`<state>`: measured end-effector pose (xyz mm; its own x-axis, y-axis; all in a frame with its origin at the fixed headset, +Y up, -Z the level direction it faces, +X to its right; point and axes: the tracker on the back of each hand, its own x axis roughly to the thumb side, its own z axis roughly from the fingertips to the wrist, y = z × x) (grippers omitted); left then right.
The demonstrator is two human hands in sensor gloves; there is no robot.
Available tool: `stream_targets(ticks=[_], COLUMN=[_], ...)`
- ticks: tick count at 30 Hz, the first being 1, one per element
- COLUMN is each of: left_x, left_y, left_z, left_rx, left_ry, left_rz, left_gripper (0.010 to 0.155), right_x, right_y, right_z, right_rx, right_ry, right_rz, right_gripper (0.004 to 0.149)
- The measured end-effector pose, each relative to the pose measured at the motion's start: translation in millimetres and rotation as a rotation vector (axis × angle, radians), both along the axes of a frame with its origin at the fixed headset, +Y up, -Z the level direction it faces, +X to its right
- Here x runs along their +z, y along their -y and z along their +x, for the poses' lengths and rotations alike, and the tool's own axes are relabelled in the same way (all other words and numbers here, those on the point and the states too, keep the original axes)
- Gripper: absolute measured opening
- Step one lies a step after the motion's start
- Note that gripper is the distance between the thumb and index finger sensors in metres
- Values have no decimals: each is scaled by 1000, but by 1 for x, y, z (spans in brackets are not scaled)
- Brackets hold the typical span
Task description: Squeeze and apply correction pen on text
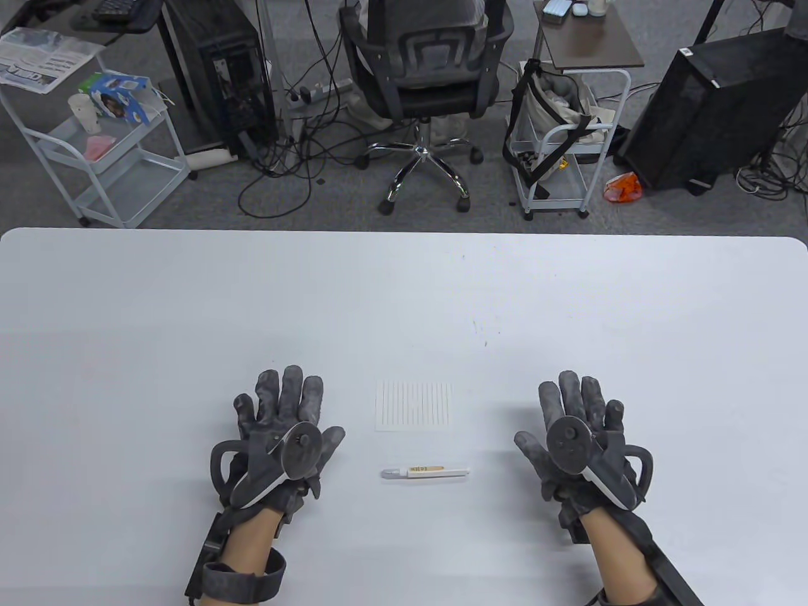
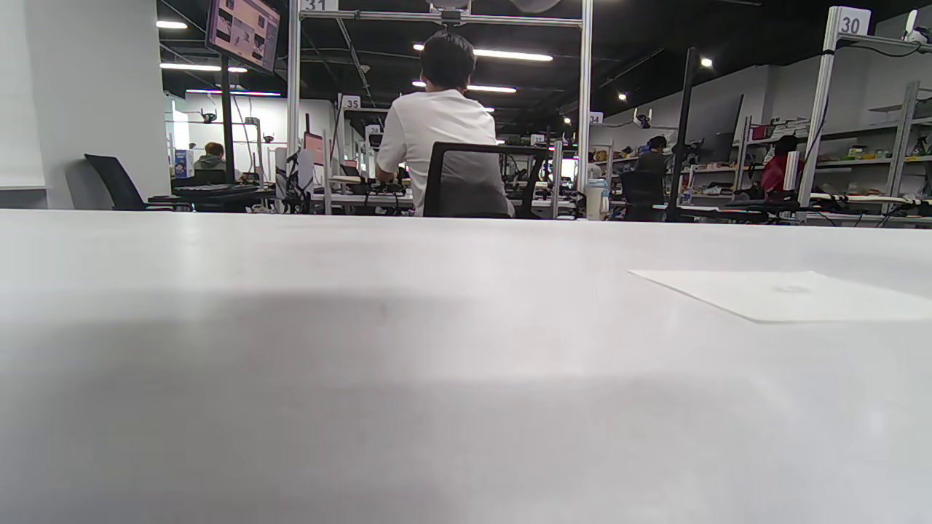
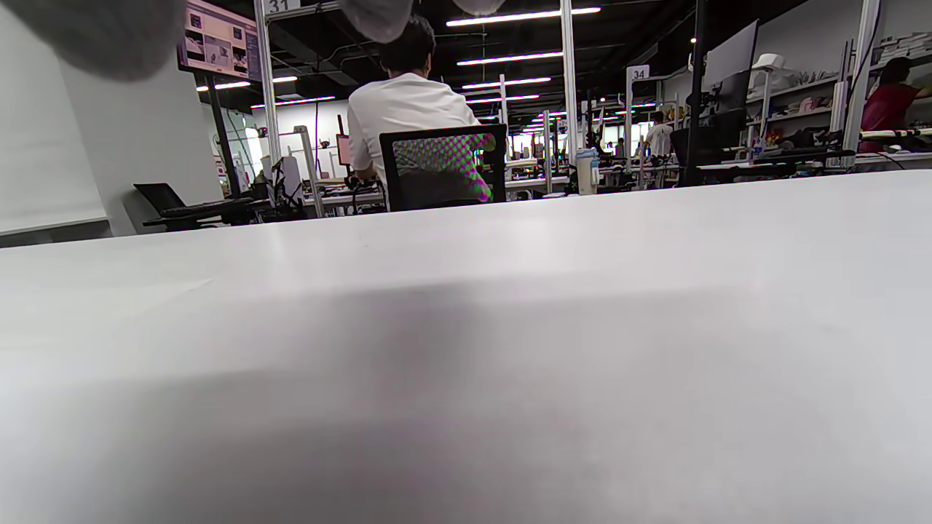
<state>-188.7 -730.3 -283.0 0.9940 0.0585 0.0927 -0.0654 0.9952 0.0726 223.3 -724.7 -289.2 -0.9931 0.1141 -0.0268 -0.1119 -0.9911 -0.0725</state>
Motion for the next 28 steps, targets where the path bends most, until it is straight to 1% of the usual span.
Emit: stream_targets(ticks=[28], left_x=[-1], left_y=[0], left_z=[3], left_rx=[-37], left_ry=[5], left_rz=[-1], left_gripper=[84], right_x=[2], right_y=[0], right_z=[-2], right_rx=[2], right_ry=[-13], right_rz=[-7], right_gripper=[82])
